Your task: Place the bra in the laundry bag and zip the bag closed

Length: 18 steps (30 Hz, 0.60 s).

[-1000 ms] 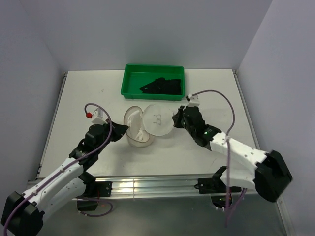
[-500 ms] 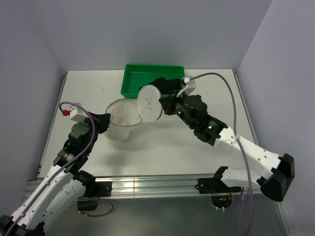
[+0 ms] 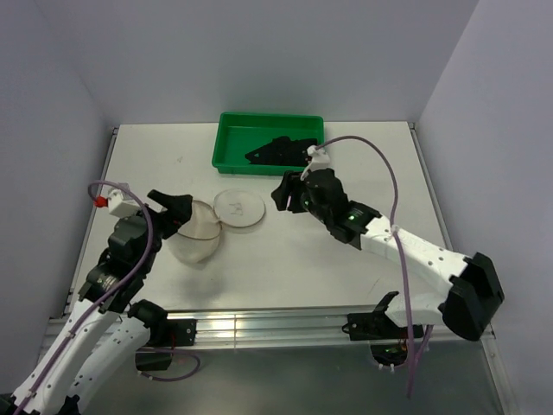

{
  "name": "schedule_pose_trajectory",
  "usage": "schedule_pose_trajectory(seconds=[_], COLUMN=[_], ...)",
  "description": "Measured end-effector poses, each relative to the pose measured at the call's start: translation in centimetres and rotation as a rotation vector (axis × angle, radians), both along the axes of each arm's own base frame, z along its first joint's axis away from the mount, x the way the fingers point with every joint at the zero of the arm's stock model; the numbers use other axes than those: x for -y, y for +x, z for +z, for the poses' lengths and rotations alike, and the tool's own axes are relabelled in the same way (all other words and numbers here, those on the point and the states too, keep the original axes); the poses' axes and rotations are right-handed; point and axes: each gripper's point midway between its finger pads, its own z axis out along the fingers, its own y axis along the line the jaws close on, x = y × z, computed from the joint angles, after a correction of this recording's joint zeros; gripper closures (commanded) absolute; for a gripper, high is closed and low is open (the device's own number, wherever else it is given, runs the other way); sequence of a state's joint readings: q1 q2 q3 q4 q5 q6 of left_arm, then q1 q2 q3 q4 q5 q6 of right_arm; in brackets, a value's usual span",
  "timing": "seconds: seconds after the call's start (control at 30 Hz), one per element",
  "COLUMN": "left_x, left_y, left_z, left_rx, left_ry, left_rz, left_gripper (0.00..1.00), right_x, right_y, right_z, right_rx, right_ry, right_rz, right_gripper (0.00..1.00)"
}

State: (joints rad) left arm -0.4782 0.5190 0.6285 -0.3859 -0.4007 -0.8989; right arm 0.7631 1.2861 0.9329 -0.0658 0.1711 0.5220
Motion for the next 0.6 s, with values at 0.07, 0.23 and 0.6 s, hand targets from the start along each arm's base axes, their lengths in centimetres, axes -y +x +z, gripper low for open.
schedule_pose_trajectory(seconds=[0.07,0.23,0.6], left_x=[-0.1,0.5,14.5], left_y=[0.1,0.5,11.3], left_z=[2.9,7.3,4.5], left_rx=[0.058,0.149,-0.007], left_ry=[-0.017,-0.024,0.124], left_rz=[-0.001,-0.031,-0.397], left_gripper=[0.14,0.3,0.54], right_x=[0.9,3.7,12.0], right_y=[-0.1,-1.4,-5.7], right_z=[2.4,8.1,1.6], right_rx=[0.046,0.181,0.199], right_ry=[0.039,0.145,0.172], right_rz=[-0.013,-0.041,-0.228], right_gripper=[0.35,0.46,0.92])
